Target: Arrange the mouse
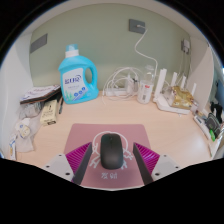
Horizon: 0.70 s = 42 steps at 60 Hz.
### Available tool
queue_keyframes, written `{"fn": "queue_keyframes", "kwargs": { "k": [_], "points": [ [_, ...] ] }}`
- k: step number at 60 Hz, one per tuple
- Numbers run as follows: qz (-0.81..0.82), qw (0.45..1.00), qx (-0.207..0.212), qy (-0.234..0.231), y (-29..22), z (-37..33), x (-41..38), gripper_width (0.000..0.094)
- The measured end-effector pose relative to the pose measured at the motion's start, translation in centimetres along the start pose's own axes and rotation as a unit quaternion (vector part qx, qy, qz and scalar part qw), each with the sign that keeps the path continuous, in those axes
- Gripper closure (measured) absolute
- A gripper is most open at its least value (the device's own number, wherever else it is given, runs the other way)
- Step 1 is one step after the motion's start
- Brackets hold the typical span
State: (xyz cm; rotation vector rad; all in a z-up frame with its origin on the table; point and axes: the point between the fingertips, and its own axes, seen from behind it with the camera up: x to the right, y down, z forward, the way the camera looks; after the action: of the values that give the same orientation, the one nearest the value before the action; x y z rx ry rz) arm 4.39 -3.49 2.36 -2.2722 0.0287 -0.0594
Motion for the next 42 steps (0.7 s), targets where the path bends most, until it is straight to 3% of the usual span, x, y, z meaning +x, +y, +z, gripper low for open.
{"fn": "queue_keyframes", "kwargs": {
  "k": [18, 42],
  "points": [
    [-0.020, 0.999, 0.041, 0.021, -1.8, -13.2, -0.7, 0.0086],
    [-0.035, 0.997, 0.065, 0.024, 3.2, -26.4, -1.9, 0.0085]
  ]
}}
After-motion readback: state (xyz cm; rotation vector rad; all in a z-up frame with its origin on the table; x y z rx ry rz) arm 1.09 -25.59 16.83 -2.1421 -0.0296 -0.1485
